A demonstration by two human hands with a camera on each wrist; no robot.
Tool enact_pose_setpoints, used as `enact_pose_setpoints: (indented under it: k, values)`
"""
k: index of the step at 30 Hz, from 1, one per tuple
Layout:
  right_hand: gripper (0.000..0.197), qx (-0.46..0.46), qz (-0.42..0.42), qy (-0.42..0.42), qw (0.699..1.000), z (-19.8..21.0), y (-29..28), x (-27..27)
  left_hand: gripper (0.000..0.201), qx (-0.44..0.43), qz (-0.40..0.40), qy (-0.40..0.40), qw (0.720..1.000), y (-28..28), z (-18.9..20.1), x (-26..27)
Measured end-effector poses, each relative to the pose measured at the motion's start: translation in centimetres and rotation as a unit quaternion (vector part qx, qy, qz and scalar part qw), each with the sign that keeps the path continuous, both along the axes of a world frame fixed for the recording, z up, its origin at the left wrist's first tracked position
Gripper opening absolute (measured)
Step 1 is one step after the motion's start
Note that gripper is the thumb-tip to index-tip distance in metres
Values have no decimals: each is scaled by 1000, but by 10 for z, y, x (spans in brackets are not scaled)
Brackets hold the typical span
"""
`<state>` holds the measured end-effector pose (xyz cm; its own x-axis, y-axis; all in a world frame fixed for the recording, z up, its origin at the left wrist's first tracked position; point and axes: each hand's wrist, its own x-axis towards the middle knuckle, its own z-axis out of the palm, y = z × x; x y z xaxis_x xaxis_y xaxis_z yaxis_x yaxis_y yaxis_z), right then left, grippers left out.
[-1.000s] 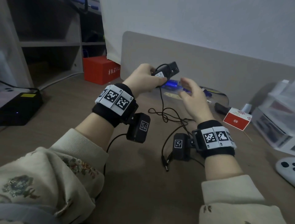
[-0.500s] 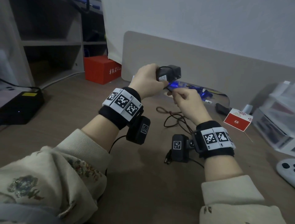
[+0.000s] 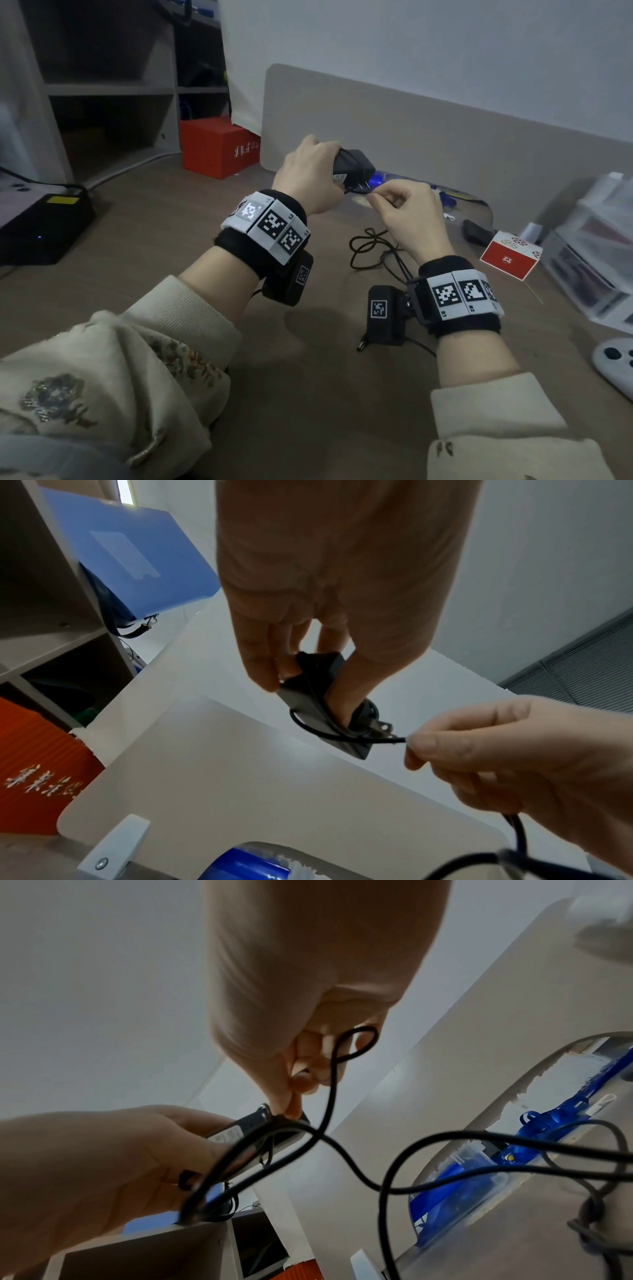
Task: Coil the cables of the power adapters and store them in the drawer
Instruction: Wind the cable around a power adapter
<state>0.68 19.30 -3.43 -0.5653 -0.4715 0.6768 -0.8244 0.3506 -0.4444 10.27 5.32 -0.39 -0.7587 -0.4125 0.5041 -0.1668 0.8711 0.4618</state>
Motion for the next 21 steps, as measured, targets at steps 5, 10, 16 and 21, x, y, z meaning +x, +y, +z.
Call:
enact_pose_setpoints:
  k: [5, 10, 16, 21]
  values:
    - [11, 7, -10, 38, 999, 2, 1, 4, 30, -40, -8, -28, 999, 5, 1, 2]
    - [13, 32, -38, 68, 996, 3, 6, 5, 25, -68, -45, -72, 994, 7, 6, 5]
    - [30, 52, -19, 76, 996, 2, 9, 1, 38, -113, -129, -181, 968, -12, 13, 14]
    - [25, 79, 6, 111, 991, 3, 7, 2, 52, -69, -178, -233, 954, -27, 19, 23]
